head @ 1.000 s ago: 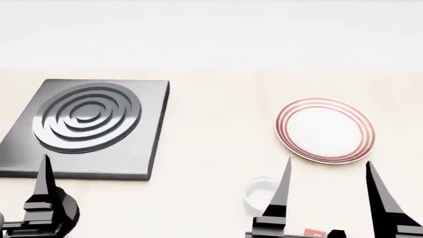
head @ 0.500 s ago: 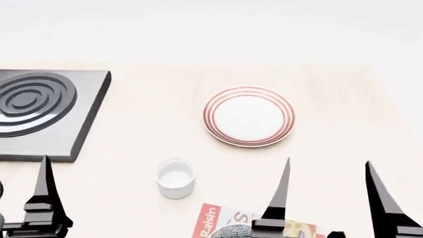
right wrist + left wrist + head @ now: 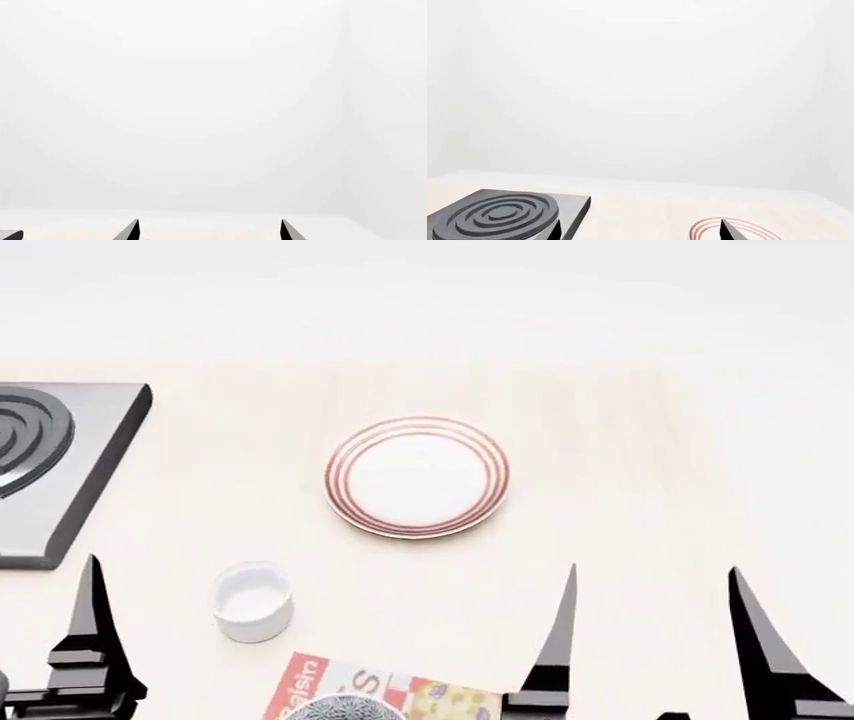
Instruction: Pick the akita bowl on the cookies box and place it on the plate.
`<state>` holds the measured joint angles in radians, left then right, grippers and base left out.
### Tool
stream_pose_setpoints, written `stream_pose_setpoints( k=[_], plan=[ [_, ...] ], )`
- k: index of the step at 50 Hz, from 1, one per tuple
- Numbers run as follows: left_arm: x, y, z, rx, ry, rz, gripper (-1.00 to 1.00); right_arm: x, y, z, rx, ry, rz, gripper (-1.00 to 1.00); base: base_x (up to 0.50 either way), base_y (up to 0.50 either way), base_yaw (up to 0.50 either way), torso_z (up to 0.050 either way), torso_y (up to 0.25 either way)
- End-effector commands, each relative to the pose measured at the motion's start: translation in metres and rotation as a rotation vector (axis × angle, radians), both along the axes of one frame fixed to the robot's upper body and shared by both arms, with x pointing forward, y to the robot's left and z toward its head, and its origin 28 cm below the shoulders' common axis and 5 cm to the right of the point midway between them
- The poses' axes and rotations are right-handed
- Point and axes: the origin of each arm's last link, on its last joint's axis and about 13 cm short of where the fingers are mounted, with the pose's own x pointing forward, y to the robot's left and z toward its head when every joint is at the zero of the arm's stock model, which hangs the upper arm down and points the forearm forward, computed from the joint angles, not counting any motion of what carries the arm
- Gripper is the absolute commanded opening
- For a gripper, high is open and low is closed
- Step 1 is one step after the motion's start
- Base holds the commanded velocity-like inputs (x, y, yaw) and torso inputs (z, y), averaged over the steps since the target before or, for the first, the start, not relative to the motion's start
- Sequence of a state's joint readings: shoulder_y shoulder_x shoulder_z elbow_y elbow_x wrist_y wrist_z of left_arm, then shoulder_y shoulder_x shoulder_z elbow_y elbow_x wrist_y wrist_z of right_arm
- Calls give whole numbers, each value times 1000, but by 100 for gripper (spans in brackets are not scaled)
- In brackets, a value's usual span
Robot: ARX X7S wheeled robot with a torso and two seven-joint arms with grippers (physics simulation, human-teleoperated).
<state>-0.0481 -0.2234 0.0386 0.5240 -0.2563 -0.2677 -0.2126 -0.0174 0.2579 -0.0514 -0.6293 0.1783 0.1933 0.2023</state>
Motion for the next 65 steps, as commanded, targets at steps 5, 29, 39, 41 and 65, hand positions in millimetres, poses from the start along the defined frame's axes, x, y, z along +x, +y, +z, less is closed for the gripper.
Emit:
stream_pose_setpoints(
  k=[5,29,39,41,65],
  plan=[
    [0,0,1,0,0,3,100,0,0,0,-12,-19,-8,100,500,-59,0,0,0],
    [1,4,6,-52,-40,-27,100,-1,-2,2,-18,-17,-11,100,398,-46,0,15,0],
    [-3,16,8,-79,54,-38,100,-7,-14,17,-27,20,-30,100,0,0,0,30,0],
    [-6,18,14,-65,21,-24,100,-9,-16,23,-31,23,-37,100,0,0,0,0,0],
    [-15,26,30,-38,-37,18,100,-19,-20,42,-70,-1,-58,100,0,0,0,0,-234]
  ],
)
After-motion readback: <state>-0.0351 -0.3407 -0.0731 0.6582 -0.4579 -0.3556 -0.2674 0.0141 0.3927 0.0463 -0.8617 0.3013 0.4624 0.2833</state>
